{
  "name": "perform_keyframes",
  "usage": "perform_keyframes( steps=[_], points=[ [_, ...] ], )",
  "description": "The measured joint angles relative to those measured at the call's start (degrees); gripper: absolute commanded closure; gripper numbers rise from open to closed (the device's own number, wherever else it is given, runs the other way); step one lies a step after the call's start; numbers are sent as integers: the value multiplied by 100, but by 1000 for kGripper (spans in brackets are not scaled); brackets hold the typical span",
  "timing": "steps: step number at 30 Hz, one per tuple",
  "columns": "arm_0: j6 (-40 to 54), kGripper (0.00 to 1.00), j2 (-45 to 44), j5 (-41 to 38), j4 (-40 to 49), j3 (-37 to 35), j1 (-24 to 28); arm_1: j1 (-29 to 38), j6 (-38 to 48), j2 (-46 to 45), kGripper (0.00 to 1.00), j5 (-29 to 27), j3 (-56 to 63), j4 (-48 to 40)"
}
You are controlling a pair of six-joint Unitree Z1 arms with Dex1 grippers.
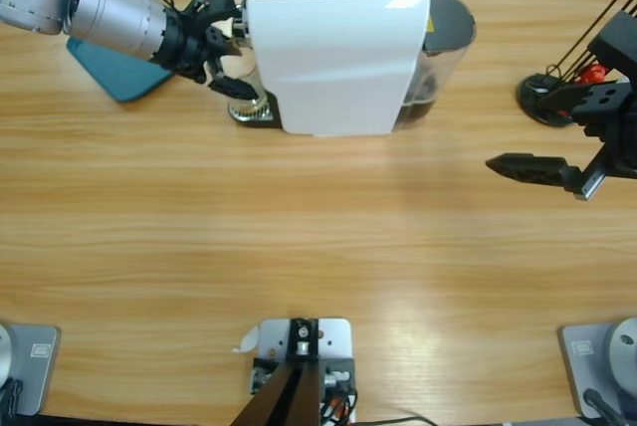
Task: Pour coffee
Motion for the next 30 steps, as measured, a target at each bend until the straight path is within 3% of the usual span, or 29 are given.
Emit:
perform_keyframes(
  steps=[3, 6, 11, 30],
  points=[
    [-13, 170, 9, 0, 0, -66, 0, 0, 0, 0, 0, 0, 23, -4],
    [-59, 157, 9, 0, 0, -78, 0, 0, 0, 0, 0, 0, 27, -8],
    [-77, 2, 9, 0, 0, -78, -1, 0, 0, 0, 0, 1, 27, -8],
    [-474, 0, -262, 0, 0, -3, 163, 0, -1, 0, 0, 57, 77, -8]
  ],
)
